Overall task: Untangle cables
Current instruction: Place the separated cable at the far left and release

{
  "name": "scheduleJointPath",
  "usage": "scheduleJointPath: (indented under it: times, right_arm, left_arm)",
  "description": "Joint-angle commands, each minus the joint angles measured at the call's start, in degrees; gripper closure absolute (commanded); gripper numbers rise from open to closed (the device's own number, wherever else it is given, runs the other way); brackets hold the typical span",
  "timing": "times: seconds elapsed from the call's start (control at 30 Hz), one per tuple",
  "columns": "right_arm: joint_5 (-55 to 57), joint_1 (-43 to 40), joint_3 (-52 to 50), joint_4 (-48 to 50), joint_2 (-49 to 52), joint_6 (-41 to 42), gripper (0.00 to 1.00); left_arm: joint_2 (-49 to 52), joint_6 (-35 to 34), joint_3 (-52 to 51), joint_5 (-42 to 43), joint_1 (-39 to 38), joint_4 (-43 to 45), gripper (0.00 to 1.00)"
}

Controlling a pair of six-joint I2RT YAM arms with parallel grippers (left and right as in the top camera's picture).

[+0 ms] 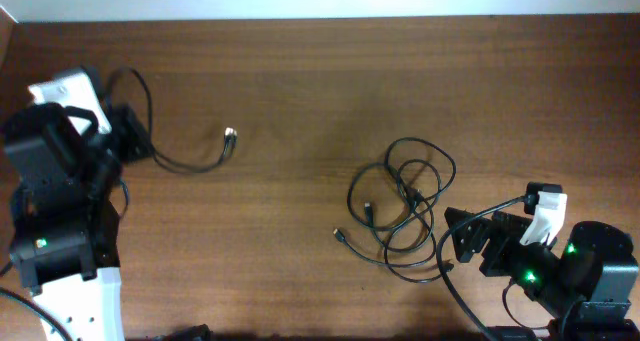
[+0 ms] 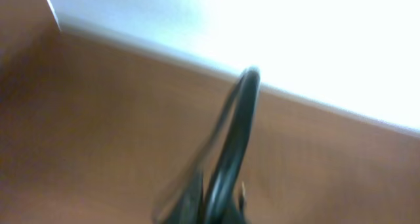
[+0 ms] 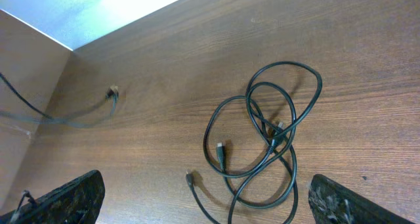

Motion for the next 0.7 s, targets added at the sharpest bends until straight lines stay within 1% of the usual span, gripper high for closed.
scheduleJointPath:
  times: [0.0, 0.03, 0.07, 0.1, 0.13, 0.17, 0.2, 0.23, 0.27, 0.3, 0.37, 0.4, 0.43, 0.47, 0.5, 0.53, 0.6, 0.63, 0.67]
  right_arm:
    - [-0.1, -0.2, 0.2, 0.3, 0.0, -0.8, 0.01]
    - [-0.1, -0.2, 0.2, 0.3, 0.0, -0.8, 0.01]
    - [-0.1, -0.2, 0.2, 0.3, 0.0, -0.8, 0.02]
    - [-0.1, -0.2, 0.2, 0.3, 0.0, -0.8, 0.02]
    - [-0.1, -0.2, 0.2, 0.3, 0.0, -0.8, 0.01]
    - [-0.1, -0.2, 0.2, 0.3, 0.0, -0.8, 0.02]
    - [-0.1, -0.2, 0.2, 0.3, 0.0, -0.8, 0.02]
    - [-0.1, -0.2, 0.2, 0.3, 0.0, -0.8, 0.02]
    - [-0.1, -0.2, 0.2, 0.3, 0.0, -0.8, 0.02]
    - [-0.1, -0.2, 0.2, 0.3, 0.0, -0.8, 0.01]
    - [-0.1, -0.2, 0.2, 0.3, 0.0, -0.8, 0.01]
    - [-0.1, -0.2, 0.2, 0.3, 0.0, -0.8, 0.02]
    - [-0.1, -0.2, 0.2, 0.3, 0.0, -0.8, 0.02]
    - [-0.1, -0.2, 0.2, 0.3, 0.0, -0.8, 0.02]
    - [-0.1, -0.2, 0.2, 0.3, 0.0, -0.8, 0.02]
    - [-0.1, -0.2, 0.2, 0.3, 0.0, -0.8, 0.02]
    - [-0.1, -0.2, 0.2, 0.3, 0.0, -0.8, 0.02]
    - [-0.1, -0.2, 0.2, 0.3, 0.0, -0.8, 0.02]
    - [-0.1, -0.2, 0.2, 0.3, 0.0, -0.8, 0.01]
  left_arm:
    - [0.4, 0.7, 0.7, -15.1, 0.2, 26.7, 1.0]
    - [2.4, 0.7, 0.8, -21.6, 0.2, 38.3, 1.0]
    - [5.1, 0.7, 0.8, -29.0, 0.2, 45.4, 1.0]
    - [9.3, 0.7, 0.8, -38.5, 0.2, 50.6, 1.0]
    - [12.6, 0.8, 0.8, -42.5, 0.5, 53.3, 1.0]
    - [19.9, 1.1, 1.1, -40.3, 2.2, 53.5, 1.0]
    - [30.0, 1.1, 3.3, -29.8, 4.1, 48.3, 1.0]
    - [35.1, 0.5, 6.1, -25.7, 4.7, 43.2, 1.0]
    - [44.6, -1.2, 12.1, -21.6, 5.4, 35.4, 1.0]
    - [48.0, -2.4, 13.9, -21.7, 5.6, 33.3, 1.0]
    - [53.0, -2.5, 14.4, -21.8, 5.7, 29.9, 1.0]
    - [53.9, -3.0, 14.4, -21.7, 5.8, 28.3, 0.85]
    - [53.9, -4.5, 14.4, -21.7, 5.9, 26.9, 0.45]
    - [52.9, -7.6, 15.1, -21.7, 5.9, 23.7, 0.01]
    - [52.0, -10.5, 16.0, -21.8, 5.9, 19.5, 0.01]
    - [50.6, -18.2, 17.8, -21.7, 6.1, 10.0, 0.01]
    - [49.5, -28.1, 18.3, -21.6, 6.0, -3.3, 0.01]
    - [49.5, -28.1, 18.3, -21.5, 6.0, -6.1, 0.01]
    - [49.5, -28.1, 18.3, -17.8, 6.0, -11.0, 0.01]
